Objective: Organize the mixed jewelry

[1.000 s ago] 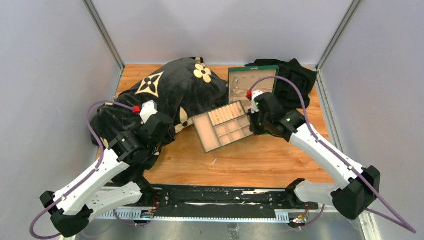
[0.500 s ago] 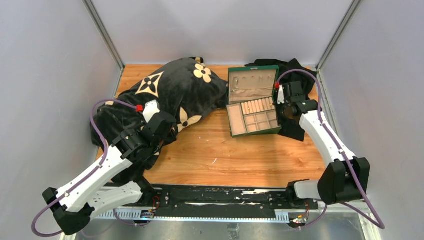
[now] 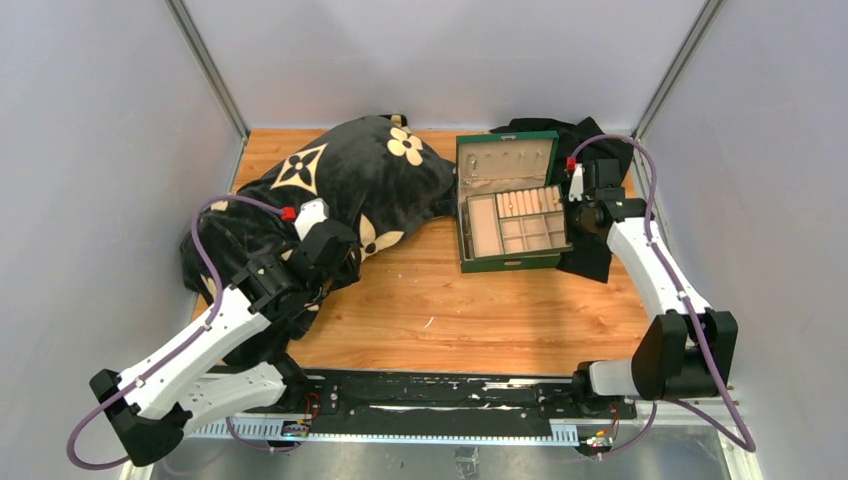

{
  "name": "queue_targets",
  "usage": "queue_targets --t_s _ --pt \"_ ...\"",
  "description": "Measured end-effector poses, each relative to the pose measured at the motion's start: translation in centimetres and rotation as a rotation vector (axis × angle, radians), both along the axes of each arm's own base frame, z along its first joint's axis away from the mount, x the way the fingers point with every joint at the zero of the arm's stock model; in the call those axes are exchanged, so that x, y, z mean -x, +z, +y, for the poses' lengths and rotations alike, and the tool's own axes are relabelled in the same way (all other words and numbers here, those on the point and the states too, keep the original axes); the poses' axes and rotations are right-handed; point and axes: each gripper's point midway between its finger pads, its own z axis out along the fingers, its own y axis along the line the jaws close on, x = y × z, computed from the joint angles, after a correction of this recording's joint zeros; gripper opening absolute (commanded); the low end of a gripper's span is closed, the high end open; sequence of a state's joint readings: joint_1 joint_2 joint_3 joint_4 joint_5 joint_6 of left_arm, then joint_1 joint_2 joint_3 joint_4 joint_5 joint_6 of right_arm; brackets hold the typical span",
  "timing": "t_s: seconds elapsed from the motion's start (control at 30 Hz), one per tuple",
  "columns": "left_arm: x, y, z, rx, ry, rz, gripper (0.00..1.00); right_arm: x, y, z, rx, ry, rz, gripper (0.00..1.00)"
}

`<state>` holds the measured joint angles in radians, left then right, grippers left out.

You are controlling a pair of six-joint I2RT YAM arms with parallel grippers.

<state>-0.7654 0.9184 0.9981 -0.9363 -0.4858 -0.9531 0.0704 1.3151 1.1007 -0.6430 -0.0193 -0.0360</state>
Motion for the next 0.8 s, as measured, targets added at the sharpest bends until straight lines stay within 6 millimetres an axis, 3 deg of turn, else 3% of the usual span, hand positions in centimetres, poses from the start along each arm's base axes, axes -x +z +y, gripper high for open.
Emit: queue_targets --t_s 0.23,0.5,0.8 --pt "-0.3 -0.6 -1.5 0.016 -0.045 0.03 0.38 -0.9 -2.5 0.5 -0.021 0.003 0.063 0.0" --pt "-0.3 -0.6 -1.7 0.022 -0.058 0.033 0.38 -1.9 -4.6 0.9 -0.038 0.011 0.105 0.0" --pt "-0.5 -0.5 -1.6 0.028 -0.054 0.031 0.38 -3.0 -5.2 1.3 -0.054 0.012 0.102 0.0"
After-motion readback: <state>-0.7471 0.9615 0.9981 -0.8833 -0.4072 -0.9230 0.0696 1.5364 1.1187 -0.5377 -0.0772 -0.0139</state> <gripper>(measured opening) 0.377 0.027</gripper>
